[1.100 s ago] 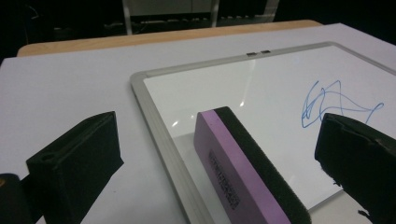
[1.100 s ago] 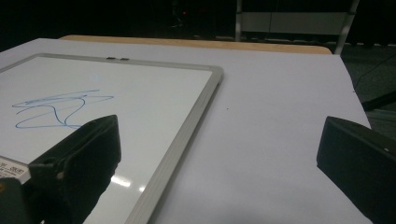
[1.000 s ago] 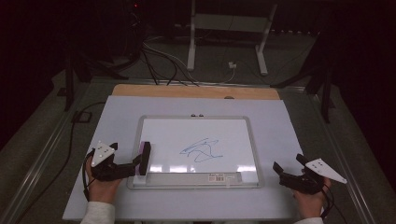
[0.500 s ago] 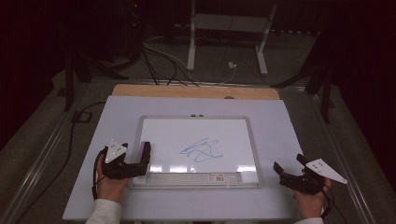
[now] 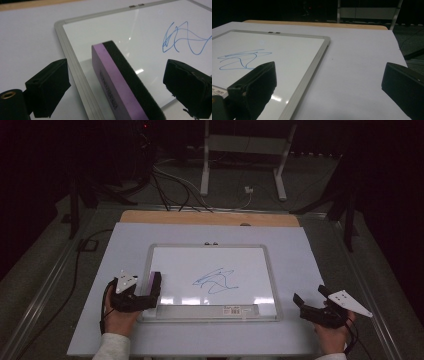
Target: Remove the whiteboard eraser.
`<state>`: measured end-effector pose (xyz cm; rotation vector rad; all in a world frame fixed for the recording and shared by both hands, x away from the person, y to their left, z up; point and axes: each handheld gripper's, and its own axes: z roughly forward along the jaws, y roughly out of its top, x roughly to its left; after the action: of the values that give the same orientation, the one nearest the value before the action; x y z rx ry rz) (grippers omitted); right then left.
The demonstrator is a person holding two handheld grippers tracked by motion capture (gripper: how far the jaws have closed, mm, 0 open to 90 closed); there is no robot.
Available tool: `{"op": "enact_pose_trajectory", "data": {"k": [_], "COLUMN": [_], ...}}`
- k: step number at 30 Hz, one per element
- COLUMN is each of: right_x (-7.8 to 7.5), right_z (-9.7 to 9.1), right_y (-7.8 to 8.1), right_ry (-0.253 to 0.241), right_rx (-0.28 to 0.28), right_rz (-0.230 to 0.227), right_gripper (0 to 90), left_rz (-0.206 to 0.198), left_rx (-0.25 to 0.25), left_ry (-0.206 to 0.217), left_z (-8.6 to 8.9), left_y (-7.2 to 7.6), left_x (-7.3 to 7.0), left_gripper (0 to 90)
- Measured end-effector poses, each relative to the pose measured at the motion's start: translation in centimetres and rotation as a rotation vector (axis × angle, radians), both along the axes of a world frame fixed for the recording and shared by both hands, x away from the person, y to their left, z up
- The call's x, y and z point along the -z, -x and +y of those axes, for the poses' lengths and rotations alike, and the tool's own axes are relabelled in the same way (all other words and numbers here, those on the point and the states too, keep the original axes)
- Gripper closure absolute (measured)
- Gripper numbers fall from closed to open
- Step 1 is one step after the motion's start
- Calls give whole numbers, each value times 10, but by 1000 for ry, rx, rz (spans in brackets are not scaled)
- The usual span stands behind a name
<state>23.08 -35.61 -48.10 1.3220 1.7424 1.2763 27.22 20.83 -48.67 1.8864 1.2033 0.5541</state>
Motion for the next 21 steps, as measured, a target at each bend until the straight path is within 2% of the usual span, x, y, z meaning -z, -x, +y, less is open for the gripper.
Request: {"op": "enact_pose_trajectory", "data": {"k": [6,15,18,21], "right_x": [0,0,-1,-1], "right_z": [0,-1,-1,-1], "right_y": [0,0,0,0], "right_ry": [1,0,-2,0], "right_rx": [0,0,1,-1], "right_rz": [-2,-4,-4,-5], "right_gripper": [1,1,1,1], "left_rz": [22,50,50,58], "left_rx": [9,13,8,6], "left_ry": [-9,-55,-72,-83], "left_z": [-3,-14,-17,-18], "left_y": [0,5,6,6], "left_x": [1,4,5,6], "left_gripper": [133,180,229,314]}}
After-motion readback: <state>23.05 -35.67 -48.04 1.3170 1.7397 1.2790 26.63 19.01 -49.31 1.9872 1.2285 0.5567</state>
